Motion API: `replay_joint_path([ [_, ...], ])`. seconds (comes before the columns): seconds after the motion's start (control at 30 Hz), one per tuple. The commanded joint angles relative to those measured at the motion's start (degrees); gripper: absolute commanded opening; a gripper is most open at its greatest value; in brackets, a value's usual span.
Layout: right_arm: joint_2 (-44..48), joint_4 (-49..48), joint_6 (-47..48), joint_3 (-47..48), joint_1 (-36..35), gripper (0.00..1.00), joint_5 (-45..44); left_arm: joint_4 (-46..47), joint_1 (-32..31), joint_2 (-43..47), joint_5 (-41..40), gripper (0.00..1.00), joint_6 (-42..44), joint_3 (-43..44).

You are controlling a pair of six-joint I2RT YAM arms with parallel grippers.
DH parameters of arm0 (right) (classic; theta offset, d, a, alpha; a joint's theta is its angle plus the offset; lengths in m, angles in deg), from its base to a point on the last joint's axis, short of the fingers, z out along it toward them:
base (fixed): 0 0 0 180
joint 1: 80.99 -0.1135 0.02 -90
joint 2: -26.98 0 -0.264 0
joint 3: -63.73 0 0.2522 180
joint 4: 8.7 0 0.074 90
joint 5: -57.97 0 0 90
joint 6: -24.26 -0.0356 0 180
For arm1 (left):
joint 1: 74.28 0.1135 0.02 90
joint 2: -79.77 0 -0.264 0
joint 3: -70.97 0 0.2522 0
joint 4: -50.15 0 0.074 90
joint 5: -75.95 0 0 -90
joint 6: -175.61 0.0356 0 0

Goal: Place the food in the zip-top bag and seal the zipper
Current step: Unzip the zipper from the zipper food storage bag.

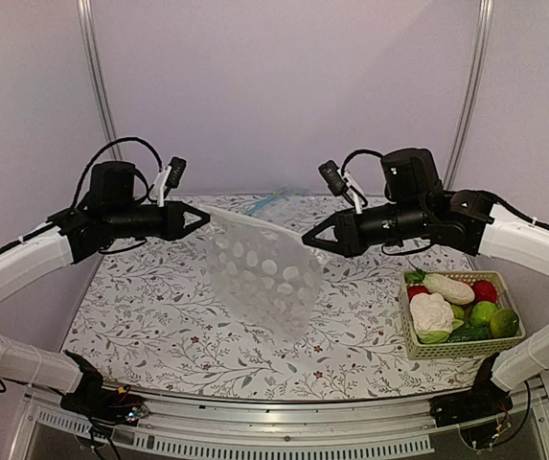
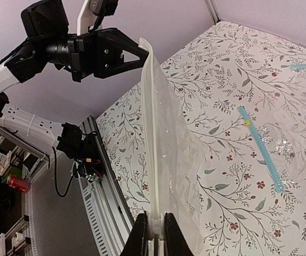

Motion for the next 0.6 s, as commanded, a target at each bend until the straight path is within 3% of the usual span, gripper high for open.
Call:
replay_joint_path([
  [0.0, 2.6, 3.6, 0.7, -1.2, 0.7, 0.0, -0.8, -2.6, 3.4, 1.3, -3.6, 0.0, 1.5, -1.2],
  [0.57, 3.6, 5.2, 0.6, -2.0, 0.8, 0.0, -2.0, -3.1, 7.7, 3.1, -3.2, 0.0, 2.2, -2.2],
])
